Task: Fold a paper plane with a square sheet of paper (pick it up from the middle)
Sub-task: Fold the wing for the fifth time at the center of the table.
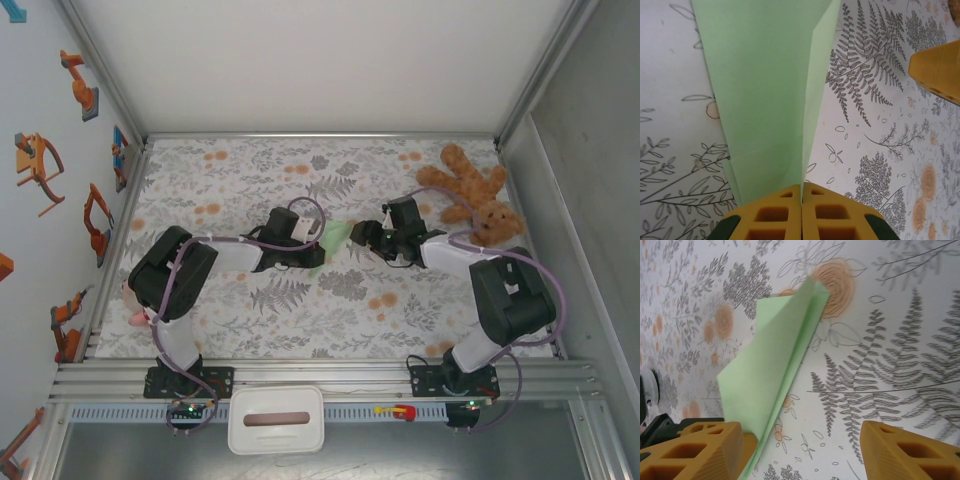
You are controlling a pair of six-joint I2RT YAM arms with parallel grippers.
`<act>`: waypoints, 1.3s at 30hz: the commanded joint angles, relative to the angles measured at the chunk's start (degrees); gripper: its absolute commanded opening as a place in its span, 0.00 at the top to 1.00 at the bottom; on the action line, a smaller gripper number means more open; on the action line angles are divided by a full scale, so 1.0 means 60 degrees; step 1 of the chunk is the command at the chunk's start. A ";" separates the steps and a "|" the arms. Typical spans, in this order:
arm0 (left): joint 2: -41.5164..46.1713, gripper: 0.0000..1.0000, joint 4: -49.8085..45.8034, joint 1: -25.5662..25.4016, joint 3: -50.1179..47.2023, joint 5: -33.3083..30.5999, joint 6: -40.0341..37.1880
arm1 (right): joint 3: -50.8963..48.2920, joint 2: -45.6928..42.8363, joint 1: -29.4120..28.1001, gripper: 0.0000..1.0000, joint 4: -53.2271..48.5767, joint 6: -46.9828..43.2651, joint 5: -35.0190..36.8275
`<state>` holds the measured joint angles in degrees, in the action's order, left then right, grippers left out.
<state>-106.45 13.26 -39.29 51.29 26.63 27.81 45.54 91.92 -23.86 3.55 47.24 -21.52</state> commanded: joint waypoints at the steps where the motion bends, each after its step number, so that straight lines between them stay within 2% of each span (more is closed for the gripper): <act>1: -0.0173 0.92 0.0307 0.0067 0.0044 0.0555 0.0704 | 0.0392 0.0332 -0.0292 0.38 -0.0015 -0.0658 0.0056; 17: -0.0581 0.90 0.0765 0.0180 -0.0191 0.0667 0.1268 | 0.1902 0.1895 -0.0814 0.38 -0.1147 -0.1499 -0.0185; 39: -0.0814 0.85 0.1259 0.0257 -0.0475 0.0750 0.1473 | 0.2793 0.3231 -0.1004 0.38 -0.1991 -0.1355 0.0721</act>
<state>-109.65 20.56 -38.15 49.65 31.40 36.29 61.34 107.33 -28.97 -7.73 39.42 -20.36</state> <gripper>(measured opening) 0.152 0.618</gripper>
